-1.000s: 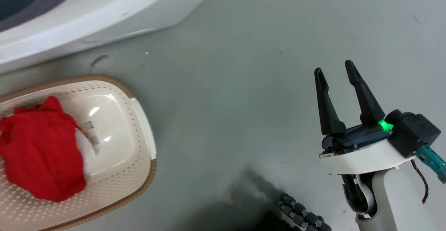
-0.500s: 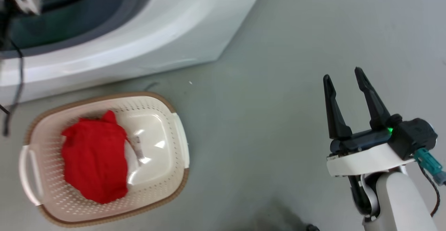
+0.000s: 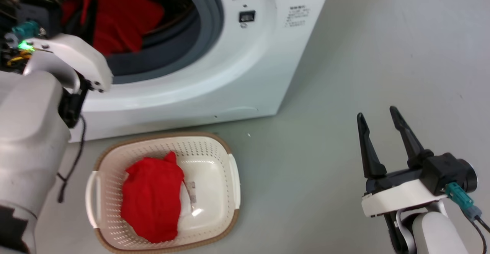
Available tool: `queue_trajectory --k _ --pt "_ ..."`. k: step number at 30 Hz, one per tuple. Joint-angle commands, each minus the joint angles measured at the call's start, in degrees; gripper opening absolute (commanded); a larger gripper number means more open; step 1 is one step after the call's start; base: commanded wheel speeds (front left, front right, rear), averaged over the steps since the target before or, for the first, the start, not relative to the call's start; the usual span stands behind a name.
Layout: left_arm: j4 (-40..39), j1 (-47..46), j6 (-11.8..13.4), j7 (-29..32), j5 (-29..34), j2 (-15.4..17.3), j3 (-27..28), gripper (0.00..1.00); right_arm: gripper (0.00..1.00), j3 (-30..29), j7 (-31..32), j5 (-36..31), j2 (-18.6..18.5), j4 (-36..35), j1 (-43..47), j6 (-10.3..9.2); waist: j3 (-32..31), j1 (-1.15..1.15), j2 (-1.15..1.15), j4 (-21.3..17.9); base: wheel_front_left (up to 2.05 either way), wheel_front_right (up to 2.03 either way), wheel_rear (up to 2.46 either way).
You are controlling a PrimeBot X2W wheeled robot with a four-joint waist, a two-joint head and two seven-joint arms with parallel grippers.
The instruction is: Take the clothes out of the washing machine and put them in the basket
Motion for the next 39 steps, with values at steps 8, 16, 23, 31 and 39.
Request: queue_trajectory --k 8,16,23,31,39 --pt "-21.60 16.41 5.85 -0.36 7.68 1.44 7.58 0.00 1.00 -0.79 -0.13 -0.93 0.04 1.61 2.95 -0.06 -9.45 0.01 0.00 5.25 0.00 0.00 0.00" --pt "-36.37 27.86 9.03 -0.31 11.23 2.57 10.31 0.00 1.00 -0.85 -0.13 -1.12 0.04 2.64 5.22 -0.06 -13.65 0.01 0.00 7.06 0.00 0.00 0.00" --pt "-47.54 36.63 11.99 1.21 11.53 4.87 9.54 0.00 1.00 -0.85 -0.13 -1.02 0.04 2.97 6.47 -0.06 -15.74 0.01 0.00 8.24 0.00 0.00 0.00" --pt "-51.08 44.23 12.77 5.53 10.09 5.45 6.19 0.00 1.00 -0.05 -0.13 -0.70 0.05 2.64 6.05 -0.06 -14.34 0.01 0.00 8.32 0.00 0.00 0.00" --pt "-38.44 44.45 8.19 5.83 8.46 2.10 1.88 0.00 1.00 -0.08 -0.13 -1.18 0.03 2.08 3.57 -0.06 -9.39 0.01 0.00 6.21 0.00 0.00 0.00"
